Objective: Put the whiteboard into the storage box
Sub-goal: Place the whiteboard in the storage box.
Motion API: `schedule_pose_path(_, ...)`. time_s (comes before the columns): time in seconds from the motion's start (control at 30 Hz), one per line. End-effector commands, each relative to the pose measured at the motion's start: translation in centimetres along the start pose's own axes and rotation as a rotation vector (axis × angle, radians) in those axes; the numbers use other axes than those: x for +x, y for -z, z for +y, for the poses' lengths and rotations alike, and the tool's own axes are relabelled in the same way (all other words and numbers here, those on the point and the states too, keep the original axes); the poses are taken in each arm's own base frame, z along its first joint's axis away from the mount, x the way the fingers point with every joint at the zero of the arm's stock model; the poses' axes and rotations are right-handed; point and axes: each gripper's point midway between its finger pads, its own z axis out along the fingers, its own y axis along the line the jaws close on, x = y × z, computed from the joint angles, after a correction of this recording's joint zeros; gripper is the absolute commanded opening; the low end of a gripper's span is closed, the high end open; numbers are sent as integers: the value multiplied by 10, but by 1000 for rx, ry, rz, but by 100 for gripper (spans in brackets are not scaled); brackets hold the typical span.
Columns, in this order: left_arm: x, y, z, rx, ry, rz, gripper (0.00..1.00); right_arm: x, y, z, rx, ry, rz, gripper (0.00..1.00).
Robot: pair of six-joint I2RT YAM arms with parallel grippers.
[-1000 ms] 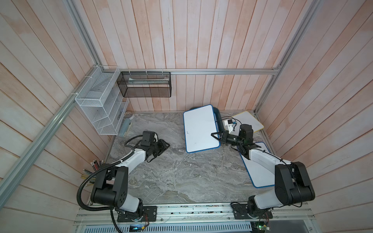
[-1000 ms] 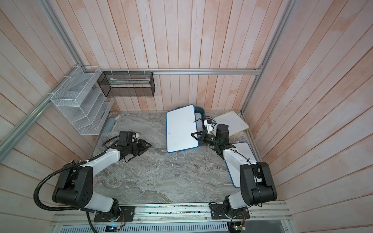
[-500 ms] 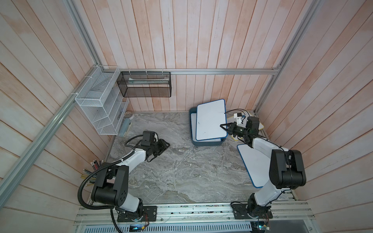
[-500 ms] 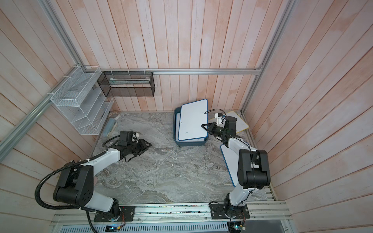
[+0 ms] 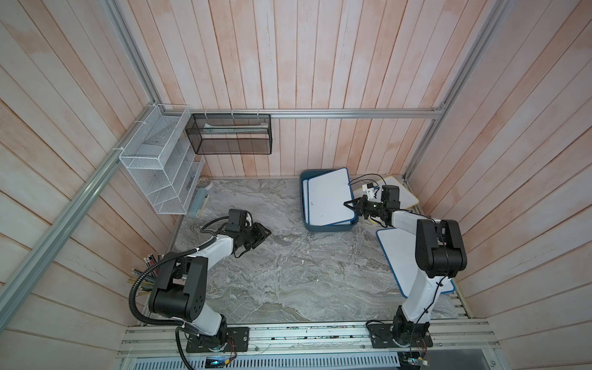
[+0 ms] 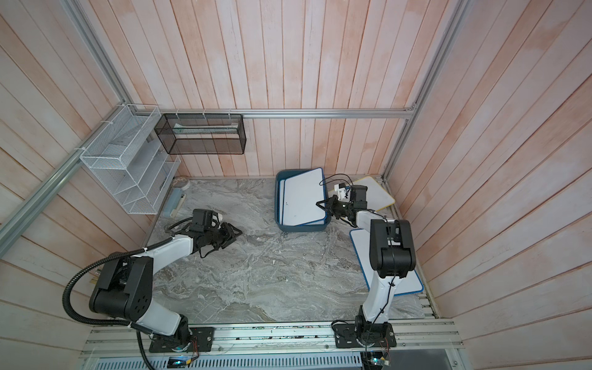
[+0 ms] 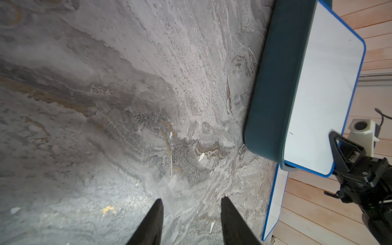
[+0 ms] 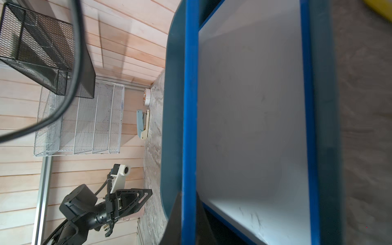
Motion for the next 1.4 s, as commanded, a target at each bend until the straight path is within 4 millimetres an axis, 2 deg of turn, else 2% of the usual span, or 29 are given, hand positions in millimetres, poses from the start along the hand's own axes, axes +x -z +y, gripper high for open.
schedule_pose_path(0.0, -7, 0, -9, 27, -13, -10, 47, -4, -12, 20, -58, 98, 30, 0)
schedule_pose_path(0.13, -6, -1, -8, 27, -10, -5, 47, -2, -22, 10, -44, 82, 61, 0)
schedule_pose_path(0.37, -8, 3, -9, 18, -13, -17, 46, -2, -21, -3, 36, 95, 62, 23)
schedule_pose_path(0.47, -7, 1, -9, 19, -12, -12, 47, -8, -16, -7, 122, 134, 49, 29)
schedule_pose_path(0.63, -8, 2, -12, 30, -5, -10, 47, -24, 1, -8, 308, 224, 10, 44)
schedule_pose_path(0.8, -11, 7, -16, 28, -12, -26, 46, -42, 24, 7, 417, 296, -59, 45)
schedule_pose_path(0.93, -9, 7, -16, 28, -12, -26, 47, -55, 38, 4, 514, 331, -110, 45)
schedule_pose_path(1.1, -7, 7, -19, 31, -16, -24, 46, -66, 43, -26, 656, 343, -117, 44)
schedule_pose_path(1.2, -7, 7, -19, 30, -18, -23, 47, -70, 36, -48, 704, 336, -86, 41)
schedule_pose_path(1.37, -6, 9, -19, 26, -22, -27, 47, -74, 23, -66, 720, 330, -56, 35)
